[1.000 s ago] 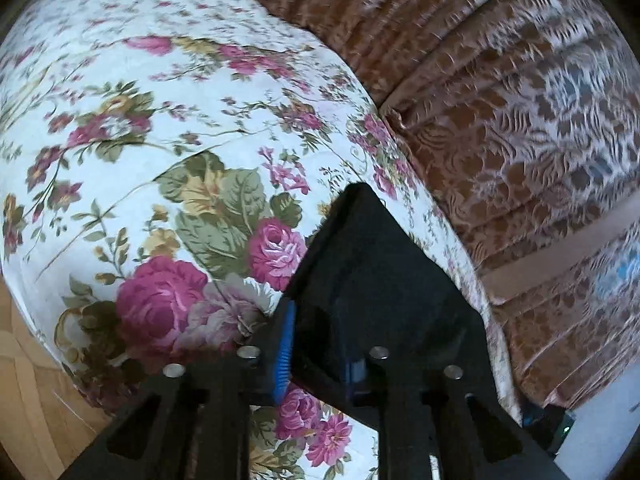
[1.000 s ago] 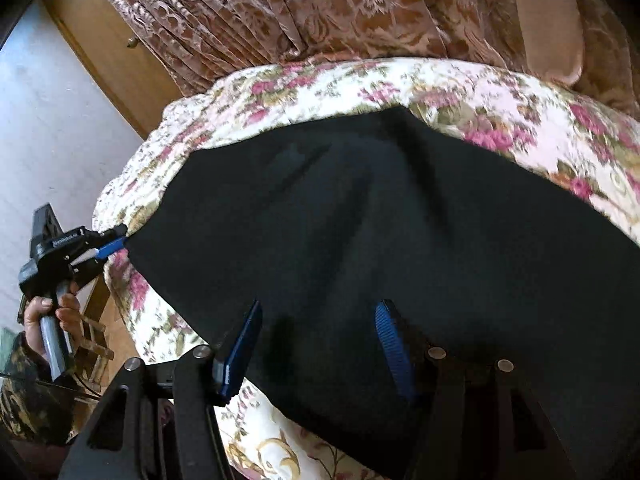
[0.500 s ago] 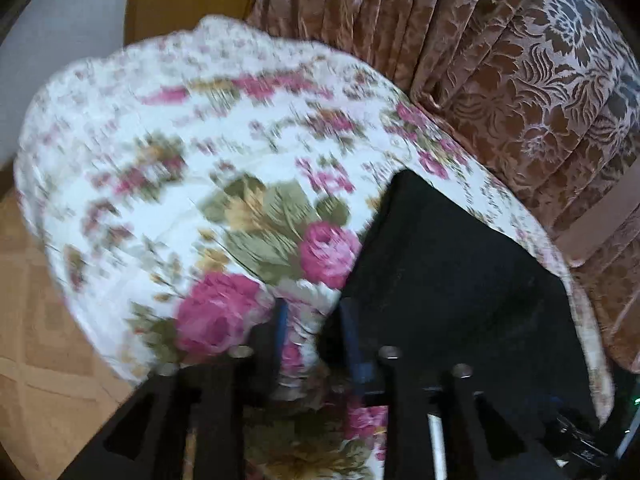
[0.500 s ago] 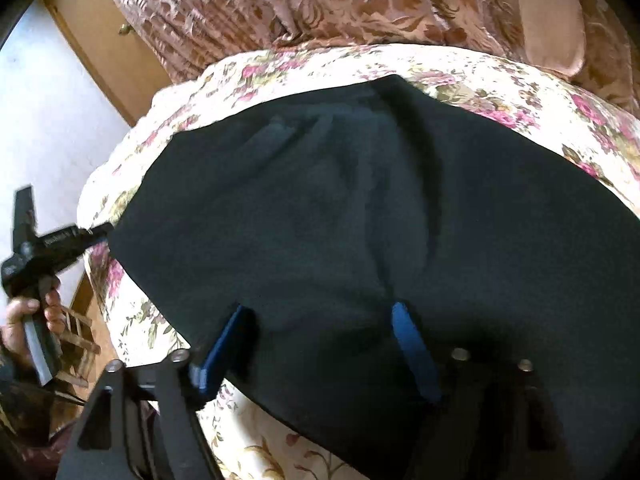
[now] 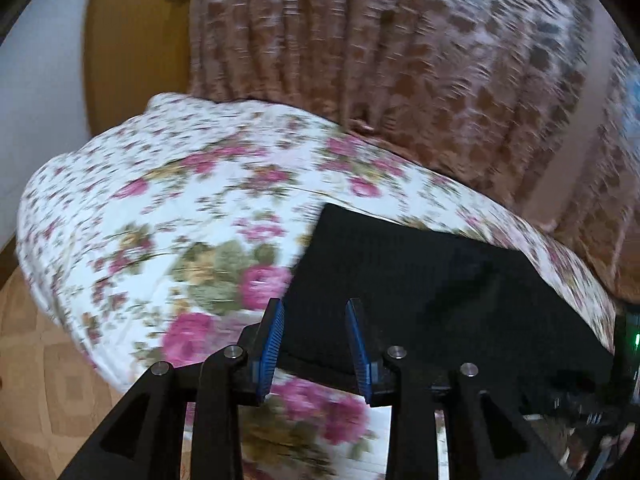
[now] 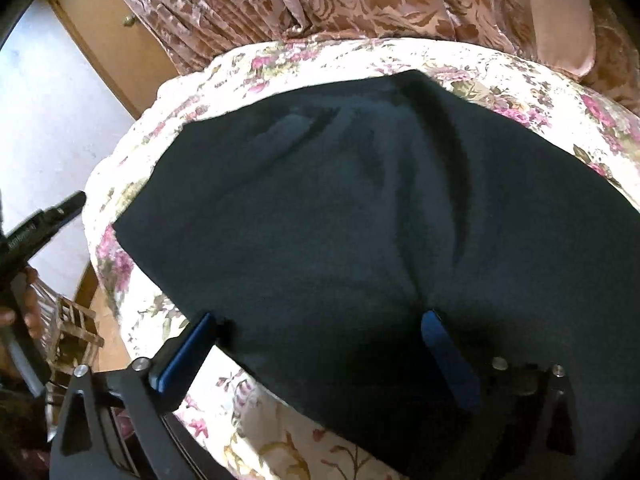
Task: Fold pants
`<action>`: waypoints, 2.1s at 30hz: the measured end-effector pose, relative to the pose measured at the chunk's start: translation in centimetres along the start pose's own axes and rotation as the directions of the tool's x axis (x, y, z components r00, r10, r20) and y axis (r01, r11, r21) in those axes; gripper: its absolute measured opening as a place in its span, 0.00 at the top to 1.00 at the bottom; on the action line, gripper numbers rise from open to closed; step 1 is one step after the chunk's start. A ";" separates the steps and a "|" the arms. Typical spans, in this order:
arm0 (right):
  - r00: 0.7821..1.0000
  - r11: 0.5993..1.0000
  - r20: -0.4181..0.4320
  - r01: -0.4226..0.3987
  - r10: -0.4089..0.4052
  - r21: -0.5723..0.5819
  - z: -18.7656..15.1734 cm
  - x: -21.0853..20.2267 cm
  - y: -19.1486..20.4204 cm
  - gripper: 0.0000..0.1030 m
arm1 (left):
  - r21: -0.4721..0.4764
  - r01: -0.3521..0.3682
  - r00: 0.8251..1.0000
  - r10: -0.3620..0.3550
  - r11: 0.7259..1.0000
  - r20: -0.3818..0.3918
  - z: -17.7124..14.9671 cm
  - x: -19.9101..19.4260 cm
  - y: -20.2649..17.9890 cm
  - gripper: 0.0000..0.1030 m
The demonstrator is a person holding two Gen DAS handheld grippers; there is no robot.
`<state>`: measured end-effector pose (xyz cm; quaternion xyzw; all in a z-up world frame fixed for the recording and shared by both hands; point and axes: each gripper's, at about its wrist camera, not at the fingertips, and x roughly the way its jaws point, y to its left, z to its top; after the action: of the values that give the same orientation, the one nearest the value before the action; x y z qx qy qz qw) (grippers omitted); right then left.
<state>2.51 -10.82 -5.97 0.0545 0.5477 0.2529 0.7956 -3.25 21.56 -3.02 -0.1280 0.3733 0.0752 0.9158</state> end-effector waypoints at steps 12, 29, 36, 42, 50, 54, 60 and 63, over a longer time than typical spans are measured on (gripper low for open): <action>0.991 0.992 0.108 0.068 -0.079 0.103 -1.0 -5.5 -3.4 0.71 | 0.162 0.101 0.993 -0.090 0.982 -0.076 -2.8 3.1 -6.4 0.67; 0.976 0.937 0.112 0.142 -0.186 0.319 -7.2 -7.8 -11.2 0.82 | 0.169 0.011 0.996 0.004 0.986 -0.085 -4.1 5.3 -7.5 0.67; 0.974 0.943 0.153 0.113 -0.168 0.314 -8.0 -7.9 -11.0 0.82 | 0.279 0.085 0.996 -0.072 0.957 -0.057 -4.1 3.7 -13.1 0.65; 0.972 0.944 0.162 0.113 -0.169 0.310 -8.1 -7.9 -10.9 0.82 | 0.338 0.150 0.988 -0.127 0.929 -0.089 -4.8 4.1 -16.4 0.65; 0.972 0.943 0.164 0.112 -0.170 0.312 -8.1 -8.0 -10.8 0.82 | 0.375 0.197 0.979 -0.163 0.906 -0.121 -5.9 5.0 -19.1 0.65; 0.972 0.944 0.168 0.105 -0.164 0.312 -8.1 -8.0 -10.9 0.82 | 0.387 0.202 0.978 -0.162 0.900 -0.133 -6.4 5.2 -19.6 0.65; 0.972 0.944 0.178 0.089 -0.151 0.317 -8.3 -8.0 -11.1 0.82 | 0.394 0.205 0.975 -0.151 0.896 -0.164 -7.3 5.9 -20.0 0.65; 0.973 0.943 0.184 0.073 -0.139 0.323 -8.4 -8.1 -11.4 0.82 | 0.391 0.205 0.973 -0.145 0.897 -0.177 -7.8 6.5 -19.9 0.64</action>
<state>-3.30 -25.97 -6.59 0.1765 0.4987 0.1122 0.8412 0.78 0.55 -9.43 0.0271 0.4323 -0.0964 0.8962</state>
